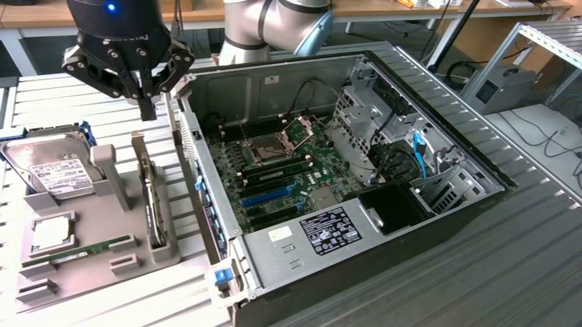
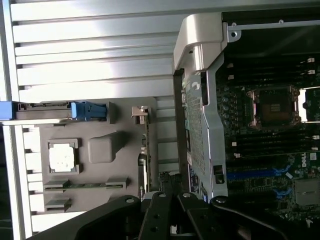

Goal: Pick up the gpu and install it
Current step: 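Reach for the gpu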

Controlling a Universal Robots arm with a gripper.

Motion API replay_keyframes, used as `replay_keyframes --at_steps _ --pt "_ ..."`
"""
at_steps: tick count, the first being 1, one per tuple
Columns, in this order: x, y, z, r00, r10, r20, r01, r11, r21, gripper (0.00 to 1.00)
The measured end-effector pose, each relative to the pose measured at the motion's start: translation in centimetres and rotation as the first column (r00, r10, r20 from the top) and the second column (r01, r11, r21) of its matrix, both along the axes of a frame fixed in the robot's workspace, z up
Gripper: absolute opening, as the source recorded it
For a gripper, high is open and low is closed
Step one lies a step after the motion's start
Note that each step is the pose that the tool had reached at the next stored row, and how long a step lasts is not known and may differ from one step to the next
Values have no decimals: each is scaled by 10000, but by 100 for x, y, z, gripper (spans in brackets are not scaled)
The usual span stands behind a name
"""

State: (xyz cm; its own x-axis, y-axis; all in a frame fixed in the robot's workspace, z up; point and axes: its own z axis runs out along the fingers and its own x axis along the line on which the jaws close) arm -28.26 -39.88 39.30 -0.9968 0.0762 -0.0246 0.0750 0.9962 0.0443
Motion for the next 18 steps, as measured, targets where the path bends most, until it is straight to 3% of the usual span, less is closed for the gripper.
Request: replay_keyframes --at_steps 13,18 --pt "-239 0 -3 10000 0 0 0 10000 0 11" --pt "-259 -1 -3 10000 0 0 0 10000 0 11"
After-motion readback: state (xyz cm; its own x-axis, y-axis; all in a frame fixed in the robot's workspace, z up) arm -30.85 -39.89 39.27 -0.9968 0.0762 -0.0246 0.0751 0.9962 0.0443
